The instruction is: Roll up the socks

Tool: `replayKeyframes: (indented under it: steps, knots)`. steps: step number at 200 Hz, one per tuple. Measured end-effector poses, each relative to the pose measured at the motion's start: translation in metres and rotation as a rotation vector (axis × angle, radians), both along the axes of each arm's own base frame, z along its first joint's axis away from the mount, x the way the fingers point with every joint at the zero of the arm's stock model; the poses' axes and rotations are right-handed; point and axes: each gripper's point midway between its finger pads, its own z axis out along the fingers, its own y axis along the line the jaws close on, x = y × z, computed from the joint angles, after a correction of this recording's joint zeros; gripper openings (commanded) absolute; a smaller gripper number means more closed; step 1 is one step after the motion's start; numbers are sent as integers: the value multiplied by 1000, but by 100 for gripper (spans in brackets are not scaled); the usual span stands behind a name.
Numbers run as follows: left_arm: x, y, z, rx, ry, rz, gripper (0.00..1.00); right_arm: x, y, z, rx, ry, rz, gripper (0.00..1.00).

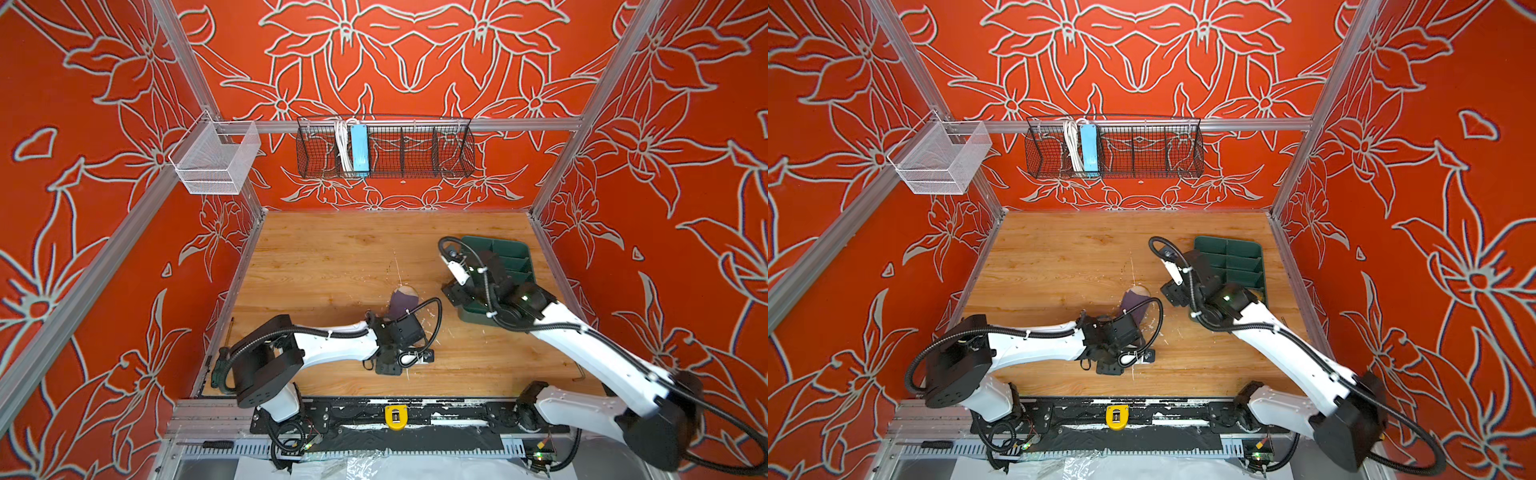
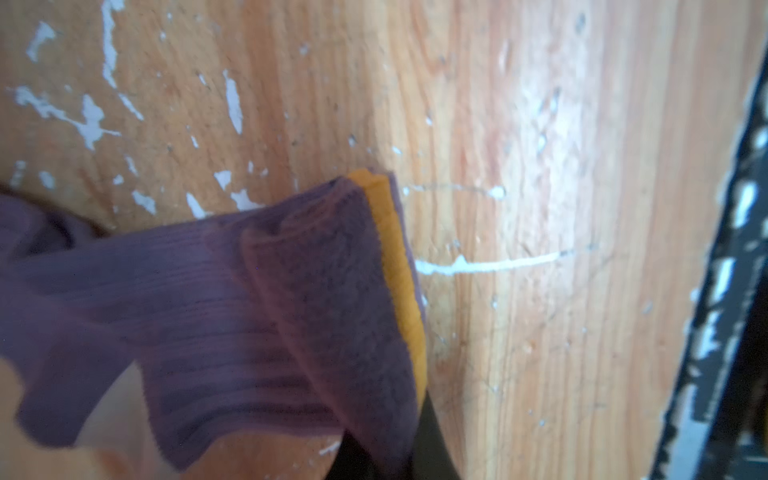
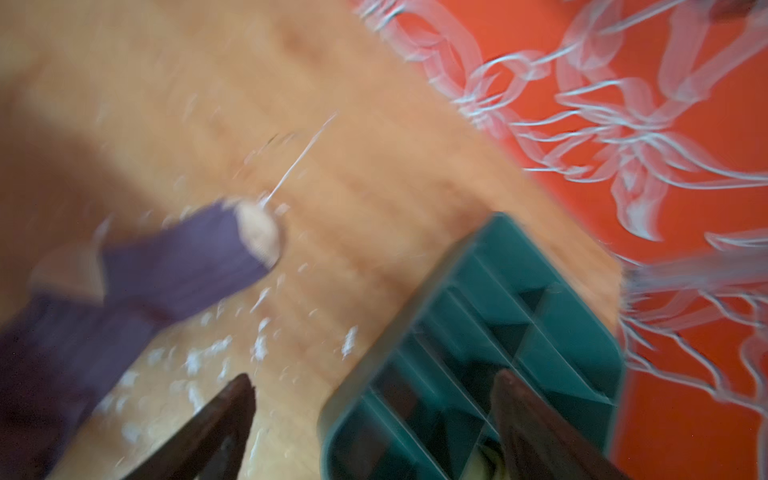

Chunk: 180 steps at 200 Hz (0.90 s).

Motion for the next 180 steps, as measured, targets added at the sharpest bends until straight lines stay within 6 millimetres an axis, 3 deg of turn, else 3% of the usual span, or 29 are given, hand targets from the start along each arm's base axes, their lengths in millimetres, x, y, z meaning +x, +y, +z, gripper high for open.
replayKeyframes:
  steps: [14, 32, 63, 97, 140, 180]
  knots:
    - [0, -1, -1, 5, 89, 46, 0, -4, -12, 23, 43, -112, -26, 98]
    - [1, -2, -2, 4, 199, 111, 0, -14, -18, 39, 52, -187, -2, 98]
    - [2, -3, -2, -2, 321, 204, 0, -27, -15, 39, -37, -216, 103, 96]
    - [2, -6, -1, 3, 411, 262, 0, -57, 7, -1, -249, -197, 339, 95]
    - [0, -8, -1, 15, 467, 298, 0, -126, 69, -67, -584, -266, 789, 94]
    - [0, -8, -2, 13, 477, 311, 0, -179, 116, -113, -741, -369, 1036, 88]
